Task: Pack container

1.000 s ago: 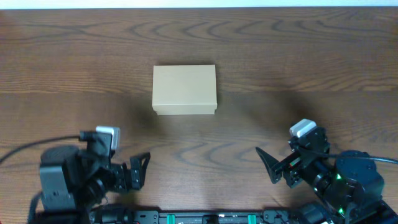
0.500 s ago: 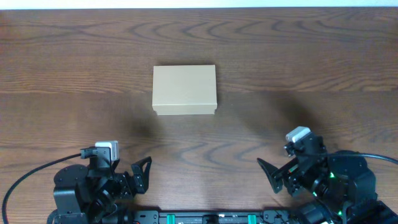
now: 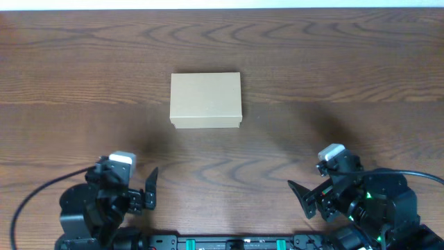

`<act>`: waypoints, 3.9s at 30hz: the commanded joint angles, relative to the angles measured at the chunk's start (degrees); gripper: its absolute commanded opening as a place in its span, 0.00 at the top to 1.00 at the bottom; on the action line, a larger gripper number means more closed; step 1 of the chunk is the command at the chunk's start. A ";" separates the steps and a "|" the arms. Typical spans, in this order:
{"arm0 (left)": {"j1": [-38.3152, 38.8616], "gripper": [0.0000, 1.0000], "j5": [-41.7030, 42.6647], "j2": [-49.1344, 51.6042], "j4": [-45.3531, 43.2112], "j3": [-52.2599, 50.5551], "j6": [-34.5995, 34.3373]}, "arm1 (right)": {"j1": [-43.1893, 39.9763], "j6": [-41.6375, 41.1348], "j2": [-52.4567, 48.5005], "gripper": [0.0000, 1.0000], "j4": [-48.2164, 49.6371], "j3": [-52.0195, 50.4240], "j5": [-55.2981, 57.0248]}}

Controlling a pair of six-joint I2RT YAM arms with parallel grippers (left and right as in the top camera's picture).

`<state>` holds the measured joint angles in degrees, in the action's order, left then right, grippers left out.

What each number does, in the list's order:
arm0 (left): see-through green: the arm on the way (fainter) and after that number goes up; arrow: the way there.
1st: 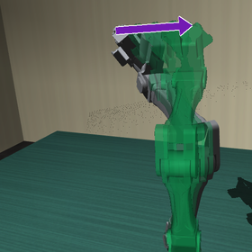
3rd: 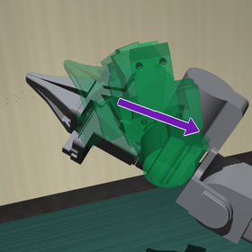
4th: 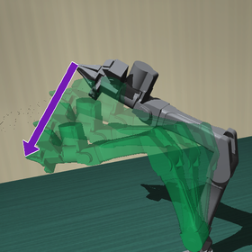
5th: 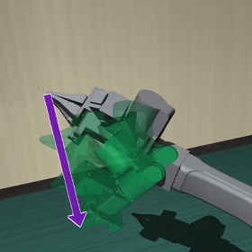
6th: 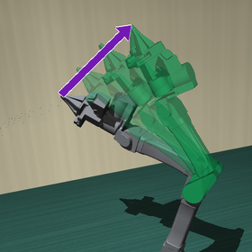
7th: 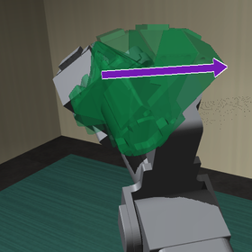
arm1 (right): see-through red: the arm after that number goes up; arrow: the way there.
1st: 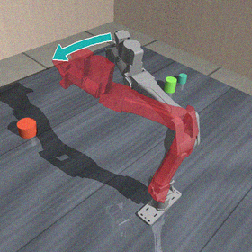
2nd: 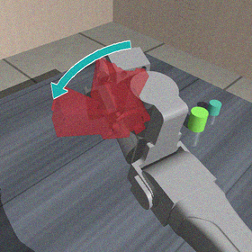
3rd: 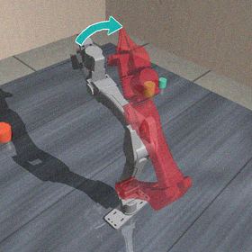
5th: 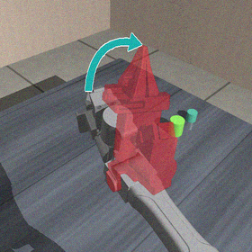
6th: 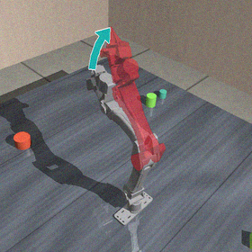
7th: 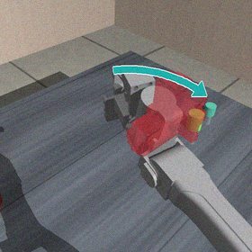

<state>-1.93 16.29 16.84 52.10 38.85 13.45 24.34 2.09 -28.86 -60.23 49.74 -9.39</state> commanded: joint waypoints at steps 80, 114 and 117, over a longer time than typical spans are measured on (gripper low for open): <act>-1.53 0.04 -10.95 -16.61 -14.34 -29.75 -2.08 | -13.79 -2.97 19.78 0.00 12.81 -23.67 7.45; -1.53 0.04 -10.93 -16.61 -14.34 -29.75 -2.08 | -19.65 -7.41 28.55 0.01 17.14 -40.35 4.46; -1.53 0.05 -10.95 -16.61 -14.34 -29.75 -2.08 | -19.65 -7.41 28.55 0.01 17.14 -40.35 4.46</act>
<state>-3.22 5.93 0.67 37.65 9.54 11.79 5.30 -4.38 -0.93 -43.18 9.89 -4.36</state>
